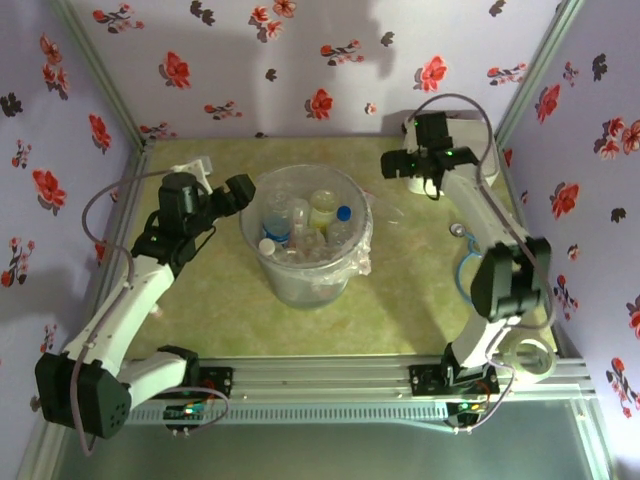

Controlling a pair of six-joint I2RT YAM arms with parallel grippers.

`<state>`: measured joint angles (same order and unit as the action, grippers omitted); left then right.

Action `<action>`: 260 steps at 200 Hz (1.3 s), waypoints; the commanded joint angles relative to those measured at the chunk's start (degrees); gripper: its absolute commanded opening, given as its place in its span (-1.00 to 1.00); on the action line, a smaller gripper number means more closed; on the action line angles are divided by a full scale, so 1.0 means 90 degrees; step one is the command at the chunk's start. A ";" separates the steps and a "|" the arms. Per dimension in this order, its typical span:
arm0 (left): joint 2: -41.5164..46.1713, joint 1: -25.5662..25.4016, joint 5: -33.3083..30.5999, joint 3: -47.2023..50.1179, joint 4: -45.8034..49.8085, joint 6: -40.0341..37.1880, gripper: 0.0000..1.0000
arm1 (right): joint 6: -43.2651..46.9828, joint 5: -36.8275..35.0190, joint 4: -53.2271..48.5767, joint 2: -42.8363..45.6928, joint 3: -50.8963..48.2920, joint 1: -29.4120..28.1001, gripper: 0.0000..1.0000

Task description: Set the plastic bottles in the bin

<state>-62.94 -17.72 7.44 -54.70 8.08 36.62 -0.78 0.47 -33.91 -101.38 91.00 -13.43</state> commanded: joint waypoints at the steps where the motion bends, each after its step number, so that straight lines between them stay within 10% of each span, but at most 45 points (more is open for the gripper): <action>1: 0.0038 0.0029 0.0378 -0.0362 0.0333 -0.0460 0.77 | 0.0202 0.0861 -0.0613 -0.0635 0.0354 -0.0031 0.99; 137: -0.0360 0.0015 0.0902 -0.0612 0.0886 -0.0819 0.77 | 0.0026 0.1479 -0.0638 -0.2640 0.0827 -0.0312 0.97; 222: -0.0390 0.0011 0.0902 -0.0534 0.0710 -0.0740 0.76 | -0.0148 0.0873 -0.0607 -0.1660 0.0602 -0.0228 0.11; 260: -0.0438 0.0012 0.0907 -0.0574 0.0633 -0.0682 0.76 | -0.0145 0.0373 -0.1203 -0.0748 0.0808 -0.0081 0.11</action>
<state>-66.32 -17.72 14.63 -59.27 14.98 30.87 -1.93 8.51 -39.81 -115.42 96.49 -15.38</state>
